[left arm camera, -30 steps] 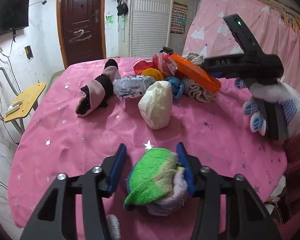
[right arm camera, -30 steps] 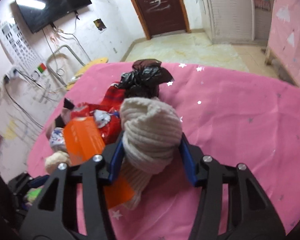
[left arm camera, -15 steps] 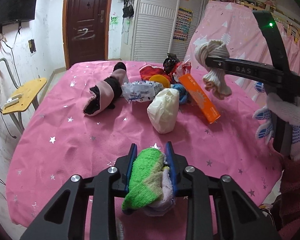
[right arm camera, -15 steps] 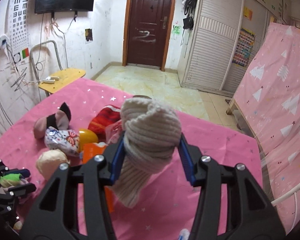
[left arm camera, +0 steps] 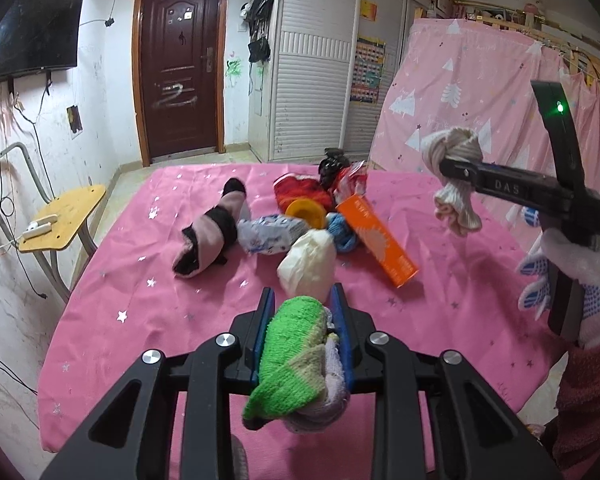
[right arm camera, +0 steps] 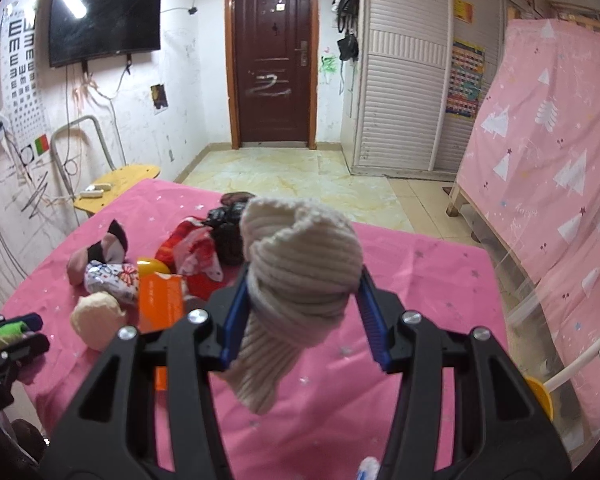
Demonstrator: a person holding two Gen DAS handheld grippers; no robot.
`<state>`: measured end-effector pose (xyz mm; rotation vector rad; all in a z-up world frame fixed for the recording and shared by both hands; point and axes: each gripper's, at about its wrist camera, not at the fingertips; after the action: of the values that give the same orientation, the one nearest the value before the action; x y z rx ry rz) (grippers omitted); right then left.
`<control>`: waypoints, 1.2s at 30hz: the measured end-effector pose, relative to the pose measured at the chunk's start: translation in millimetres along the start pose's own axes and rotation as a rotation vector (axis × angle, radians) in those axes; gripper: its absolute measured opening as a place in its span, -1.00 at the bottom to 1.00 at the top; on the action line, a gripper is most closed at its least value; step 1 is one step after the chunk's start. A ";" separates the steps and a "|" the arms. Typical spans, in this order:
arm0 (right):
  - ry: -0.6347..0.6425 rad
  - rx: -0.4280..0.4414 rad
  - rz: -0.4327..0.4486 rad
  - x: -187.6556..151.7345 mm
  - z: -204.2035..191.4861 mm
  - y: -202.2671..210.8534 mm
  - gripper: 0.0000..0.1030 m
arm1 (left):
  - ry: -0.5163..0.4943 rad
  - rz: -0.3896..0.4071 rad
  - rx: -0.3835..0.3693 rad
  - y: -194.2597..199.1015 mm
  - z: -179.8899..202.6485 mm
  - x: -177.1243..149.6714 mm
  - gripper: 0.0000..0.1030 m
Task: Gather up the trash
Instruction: 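Carry both to the yellow bin, open right gripper while left releases green cloth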
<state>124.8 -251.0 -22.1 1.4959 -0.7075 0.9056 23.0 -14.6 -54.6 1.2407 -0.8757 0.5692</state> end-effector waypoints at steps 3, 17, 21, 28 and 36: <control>-0.023 -0.005 0.012 -5.0 13.2 6.7 -0.06 | -0.015 0.007 0.000 0.5 10.7 4.8 -0.60; -0.179 -0.088 0.089 -34.3 105.7 55.5 -0.06 | -0.101 0.034 -0.112 -8.5 95.2 36.4 -0.60; -0.217 -0.130 0.098 -41.9 135.8 66.9 -0.05 | -0.123 0.016 -0.157 -19.4 120.2 40.5 -0.60; -0.270 -0.230 0.101 -61.7 186.2 83.7 -0.05 | -0.155 0.001 -0.236 -36.7 162.5 54.7 -0.60; -0.323 -0.329 0.029 -87.3 230.9 82.0 -0.01 | -0.149 -0.025 -0.349 -59.8 209.8 71.4 -0.60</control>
<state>43.4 -495.6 -56.3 1.3482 -1.0615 0.5386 56.3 -237.9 -13.2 0.9817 -1.0340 0.2894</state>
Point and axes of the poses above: each gripper's, at about its wrist camera, not at the fingertips, and y roughly against the way its jaws point, z to its right, x to its top, and after that the axes turned 4 degrees about z, right-handed
